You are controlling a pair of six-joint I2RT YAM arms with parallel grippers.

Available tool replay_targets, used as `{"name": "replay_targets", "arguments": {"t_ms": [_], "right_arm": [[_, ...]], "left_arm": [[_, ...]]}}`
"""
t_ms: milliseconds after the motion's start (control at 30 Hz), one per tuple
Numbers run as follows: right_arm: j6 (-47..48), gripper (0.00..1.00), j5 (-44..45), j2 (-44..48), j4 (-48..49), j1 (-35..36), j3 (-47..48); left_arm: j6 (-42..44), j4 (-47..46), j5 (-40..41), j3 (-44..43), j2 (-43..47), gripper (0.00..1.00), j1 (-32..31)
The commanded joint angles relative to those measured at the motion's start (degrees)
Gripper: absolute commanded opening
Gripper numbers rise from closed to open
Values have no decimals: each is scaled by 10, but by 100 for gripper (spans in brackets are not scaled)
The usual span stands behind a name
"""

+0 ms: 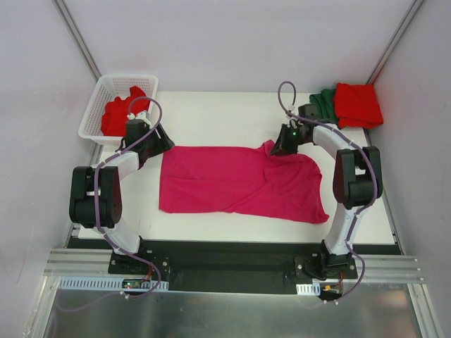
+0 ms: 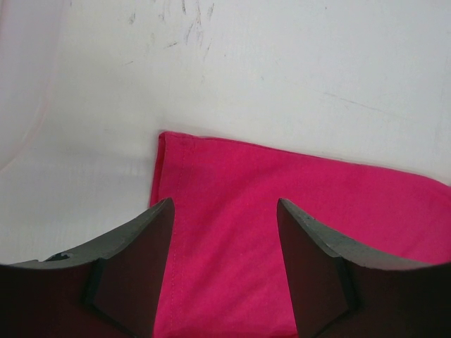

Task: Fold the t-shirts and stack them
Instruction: Grap the side of the flattened tshirt furthest away from the robot with both arms

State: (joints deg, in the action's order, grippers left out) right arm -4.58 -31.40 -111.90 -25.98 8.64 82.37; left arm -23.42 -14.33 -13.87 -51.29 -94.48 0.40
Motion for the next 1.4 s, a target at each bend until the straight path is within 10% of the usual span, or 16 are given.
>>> {"name": "replay_targets", "arguments": {"t_ms": [0, 167, 267, 467, 1367], "right_arm": [[19, 1, 32, 74, -44, 37, -52], [33, 5, 43, 111, -75, 93, -113], [56, 42, 70, 130, -92, 116, -130], [59, 66, 200, 183, -95, 117, -137], [42, 66, 280, 20, 0, 117, -14]], "left_arm": [[-7, -20, -14, -11, 20, 60, -2], [-8, -21, -18, -13, 16, 59, -2], [-8, -21, -19, -13, 14, 59, -1], [-8, -21, -20, -14, 10, 59, -2], [-2, -12, -11, -20, 9, 62, -15]]}}
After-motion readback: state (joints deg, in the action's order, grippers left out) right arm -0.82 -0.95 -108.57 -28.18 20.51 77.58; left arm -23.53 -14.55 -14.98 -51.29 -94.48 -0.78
